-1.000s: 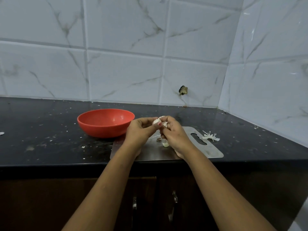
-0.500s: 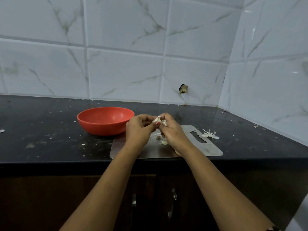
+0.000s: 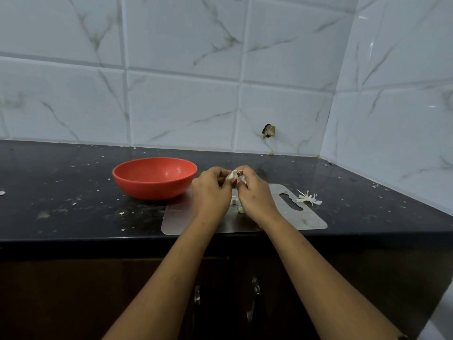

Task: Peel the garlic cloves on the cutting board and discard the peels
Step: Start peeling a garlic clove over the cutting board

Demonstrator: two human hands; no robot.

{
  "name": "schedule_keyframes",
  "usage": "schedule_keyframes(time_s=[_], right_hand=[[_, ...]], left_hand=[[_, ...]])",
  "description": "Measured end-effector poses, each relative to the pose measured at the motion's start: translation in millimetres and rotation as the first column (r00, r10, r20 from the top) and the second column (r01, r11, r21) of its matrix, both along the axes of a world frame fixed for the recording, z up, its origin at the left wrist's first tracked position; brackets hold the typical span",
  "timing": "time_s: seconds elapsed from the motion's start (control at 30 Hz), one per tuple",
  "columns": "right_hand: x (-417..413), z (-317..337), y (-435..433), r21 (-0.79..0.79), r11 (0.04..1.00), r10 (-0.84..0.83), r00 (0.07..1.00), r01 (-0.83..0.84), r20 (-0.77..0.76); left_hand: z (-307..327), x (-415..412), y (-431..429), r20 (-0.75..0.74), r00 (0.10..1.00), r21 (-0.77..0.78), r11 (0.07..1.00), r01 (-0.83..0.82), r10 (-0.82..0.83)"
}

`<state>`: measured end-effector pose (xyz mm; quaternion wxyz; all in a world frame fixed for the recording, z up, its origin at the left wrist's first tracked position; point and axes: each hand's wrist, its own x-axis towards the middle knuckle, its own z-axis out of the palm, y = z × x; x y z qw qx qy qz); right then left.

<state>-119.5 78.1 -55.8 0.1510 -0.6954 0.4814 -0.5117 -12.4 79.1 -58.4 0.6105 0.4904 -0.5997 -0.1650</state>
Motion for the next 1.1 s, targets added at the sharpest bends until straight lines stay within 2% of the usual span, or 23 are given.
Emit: schedule_keyframes(time_s=[0.1,0.17,0.3,0.4,0.47,0.6,0.77,0.87,0.93,1.1], right_hand=[[-1,0,-1,0.056,0.998,0.027,0.995,-0.032,0.093],[-2,-2,-3,0.109,0.992,0.042,0.977,-0.066,0.207],[-5,-3,-8,0.184,0.979,0.022,0.942,-0.089,0.335],[-4,-2,-5,0.185,0.983,-0.025,0.974,-0.017,0.224],[-3,-1,-2,0.178,0.984,-0.029,0.988,0.002,0.152],[-4,-2,-2,0.152,0.988,-0.022,0.997,0.01,0.075],[3,-8,-5,0.033,0.996,-0.076,0.96,0.088,-0.271],[5,-10,-7,0.024,0.995,-0.079,0.923,0.095,-0.377],[6,-10,-7,0.028,0.996,-0.073,0.933,0.088,-0.353],[2,-4,-4,0.102,0.994,0.035,0.996,-0.027,-0.078]], left_hand=[[-1,1,-2,-0.064,0.998,0.048,0.998,0.027,-0.023],[-1,5,-6,-0.203,0.977,0.089,0.992,0.086,-0.067],[0,8,-9,-0.426,0.875,0.145,0.937,0.318,-0.231],[5,12,-5,-0.585,0.755,0.161,0.871,0.465,-0.296],[6,16,-7,-0.627,0.732,0.194,0.857,0.478,-0.266],[4,20,-11,-0.612,0.748,0.228,0.848,0.479,-0.258],[-3,23,-17,-0.487,0.841,0.259,0.88,0.398,-0.237],[-4,26,-19,-0.418,0.889,0.294,0.898,0.326,-0.186],[-4,28,-20,-0.387,0.903,0.289,0.906,0.309,-0.184],[0,26,-13,-0.514,0.806,0.183,0.881,0.436,-0.292]])
